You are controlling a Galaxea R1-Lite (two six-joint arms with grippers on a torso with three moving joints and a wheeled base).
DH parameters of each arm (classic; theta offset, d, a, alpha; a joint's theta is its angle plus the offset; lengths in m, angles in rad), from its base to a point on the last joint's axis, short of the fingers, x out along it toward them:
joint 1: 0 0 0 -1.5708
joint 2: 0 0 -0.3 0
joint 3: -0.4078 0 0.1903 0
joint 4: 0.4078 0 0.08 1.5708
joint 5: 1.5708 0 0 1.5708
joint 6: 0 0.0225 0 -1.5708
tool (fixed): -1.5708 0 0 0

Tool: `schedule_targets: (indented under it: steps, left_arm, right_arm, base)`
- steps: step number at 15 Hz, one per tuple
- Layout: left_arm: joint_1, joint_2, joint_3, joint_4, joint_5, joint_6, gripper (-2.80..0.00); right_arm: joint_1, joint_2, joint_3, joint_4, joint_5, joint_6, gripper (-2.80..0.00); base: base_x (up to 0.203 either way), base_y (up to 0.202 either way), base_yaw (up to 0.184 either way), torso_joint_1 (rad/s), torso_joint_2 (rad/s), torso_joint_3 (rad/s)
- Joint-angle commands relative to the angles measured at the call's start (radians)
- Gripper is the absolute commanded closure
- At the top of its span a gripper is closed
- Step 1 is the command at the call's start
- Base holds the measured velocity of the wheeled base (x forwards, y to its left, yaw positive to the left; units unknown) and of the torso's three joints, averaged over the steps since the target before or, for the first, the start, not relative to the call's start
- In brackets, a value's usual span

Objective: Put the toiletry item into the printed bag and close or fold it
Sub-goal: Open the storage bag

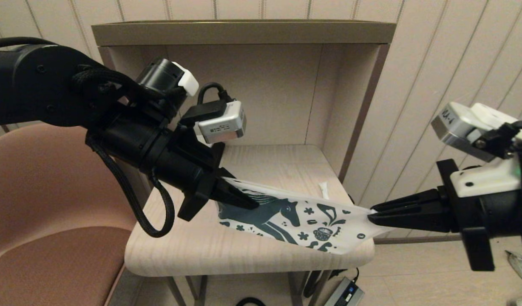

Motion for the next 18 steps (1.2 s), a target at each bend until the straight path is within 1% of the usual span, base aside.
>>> schedule_targets:
  steps: [1,5,9,11,14,16,18]
  left_arm:
    - [0.0,0.0,0.0,0.004,-0.004,0.005,0.0]
    - [-0.003,0.004,0.021,-0.015,-0.009,0.005,0.0]
    - [-0.026,0.002,0.011,-0.028,-0.011,0.005,0.0]
    - [-0.031,-0.002,0.011,-0.027,-0.011,0.005,0.0]
    - [-0.025,-0.006,0.031,-0.033,-0.014,0.003,0.0]
    - [-0.005,-0.006,0.028,-0.042,-0.052,0.003,0.0]
    - [0.004,-0.003,0.022,-0.046,-0.06,0.003,0.0]
  right_arm:
    - [0.0,0.0,0.001,0.001,0.004,-0.001,0.0]
    - [0.014,0.036,-0.025,-0.018,0.01,0.0,0.0]
    - [0.051,0.083,-0.068,-0.02,0.012,0.003,0.0]
    - [0.053,0.109,-0.087,-0.021,0.031,0.005,0.0]
    - [0.051,0.097,-0.073,-0.018,0.041,0.006,0.0]
    - [0.044,0.069,-0.061,-0.016,0.042,0.006,0.0]
    - [0.038,0.044,-0.033,-0.018,0.043,0.005,0.0]
  base:
    - [0.0,0.0,0.0,0.0,0.0,0.0]
    - [0.0,0.0,0.0,0.0,0.0,0.0]
    - [0.0,0.0,0.0,0.0,0.0,0.0]
    - [0.0,0.0,0.0,0.0,0.0,0.0]
    - [0.0,0.0,0.0,0.0,0.0,0.0]
    - [0.0,0.0,0.0,0.0,0.0,0.0]
    - [0.0,0.0,0.0,0.0,0.0,0.0]
